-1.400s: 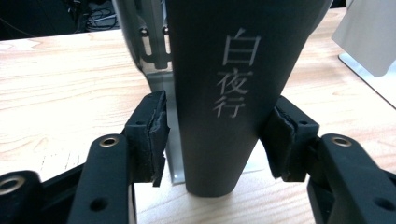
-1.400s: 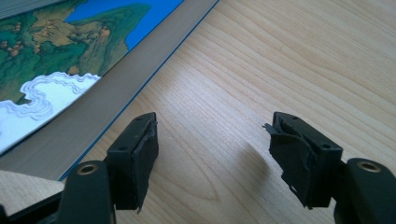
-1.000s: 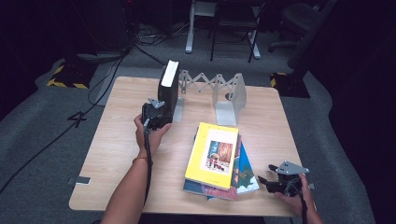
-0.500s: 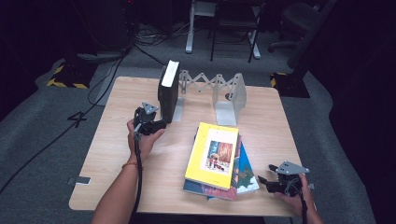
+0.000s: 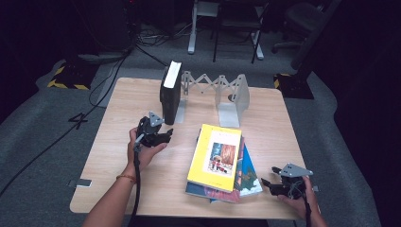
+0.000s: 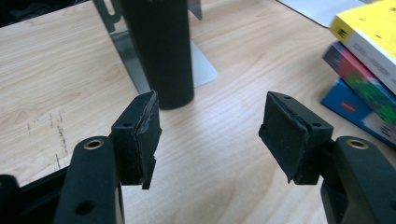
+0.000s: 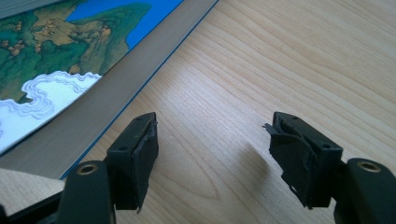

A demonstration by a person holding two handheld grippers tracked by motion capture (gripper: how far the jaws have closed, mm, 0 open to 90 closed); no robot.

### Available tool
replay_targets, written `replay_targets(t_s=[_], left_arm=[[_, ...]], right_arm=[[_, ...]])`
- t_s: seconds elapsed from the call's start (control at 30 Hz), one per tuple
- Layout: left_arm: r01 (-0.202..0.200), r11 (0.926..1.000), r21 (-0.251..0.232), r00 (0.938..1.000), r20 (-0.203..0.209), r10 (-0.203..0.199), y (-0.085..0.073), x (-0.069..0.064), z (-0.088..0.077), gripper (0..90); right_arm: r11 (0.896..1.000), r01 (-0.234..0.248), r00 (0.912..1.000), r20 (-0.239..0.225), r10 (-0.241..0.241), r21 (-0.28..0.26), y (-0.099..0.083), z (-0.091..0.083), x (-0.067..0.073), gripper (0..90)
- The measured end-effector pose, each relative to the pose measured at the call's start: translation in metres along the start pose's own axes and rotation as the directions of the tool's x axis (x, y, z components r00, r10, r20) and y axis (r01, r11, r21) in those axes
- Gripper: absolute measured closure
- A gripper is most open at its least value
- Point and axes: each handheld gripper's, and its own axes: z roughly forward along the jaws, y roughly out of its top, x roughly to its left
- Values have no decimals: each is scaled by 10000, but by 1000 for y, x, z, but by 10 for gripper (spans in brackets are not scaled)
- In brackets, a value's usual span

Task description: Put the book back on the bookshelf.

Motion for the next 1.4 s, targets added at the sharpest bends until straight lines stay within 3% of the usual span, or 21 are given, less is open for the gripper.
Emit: replay_targets(t_s=[0.3, 0.37, 0.47, 0.57, 0.7, 0.8, 0.97, 1.03, 1.07, 1.1, 1.17, 1.27, 1.4], left_arm=[[-549, 9982, 253, 9964, 662, 531, -16, -9, -10, 361], [-632, 9975, 324, 9926, 1054, 595, -21, -11, -12, 351], [-1096, 9929, 459, 9871, 1223, 1033, -28, -16, -17, 344], [-1570, 9861, 539, 9784, 1442, 1479, -36, -21, -21, 340], [-2212, 9735, 579, 9589, 1948, 2063, -47, -28, -28, 317], [-2584, 9639, 645, 9411, 2419, 2362, -57, -32, -32, 295], [-3016, 9504, 754, 9231, 2725, 2713, -68, -38, -36, 267], [-3032, 9497, 779, 9173, 2940, 2687, -75, -42, -38, 261], [-3034, 9493, 822, 9182, 2915, 2682, -77, -44, -38, 258], [-3150, 9444, 946, 9170, 2870, 2771, -79, -46, -39, 255], [-3296, 9396, 928, 9097, 2976, 2897, -82, -48, -39, 246], [-3307, 9398, 866, 9014, 3238, 2873, -86, -49, -40, 237], [-3425, 9349, 934, 8995, 3199, 2975, -91, -51, -42, 230]], right_arm=[[10000, 46, 10000, 10, -46, 51, 1, 0, 1, 331], [10000, 43, 10000, -30, -42, 70, 1, -1, 1, 332], [9999, 54, 10000, -69, -53, 124, 1, -1, 0, 335], [9999, 85, 9999, -74, -83, 143, 2, -2, 1, 336], [9998, 0, 9999, 100, -1, 178, 4, -5, 0, 339], [9989, -471, 9989, 0, 471, -51, 8, -11, -2, 338], [9970, -635, 9980, -4, 635, -441, 21, -25, 0, 338], [9968, -522, 9986, -44, 521, -599, 28, -31, 4, 336], [9971, -395, 9992, -78, 391, -658, 32, -33, 7, 336], [9972, -306, 9995, -90, 300, -685, 34, -35, 9, 335], [9969, -74, 9998, -203, 59, -778, 40, -37, 15, 335], [9959, 131, 9990, -402, -168, -898, 48, -39, 23, 330], [9935, 454, 9968, -600, -519, -1048, 58, -42, 35, 316]])
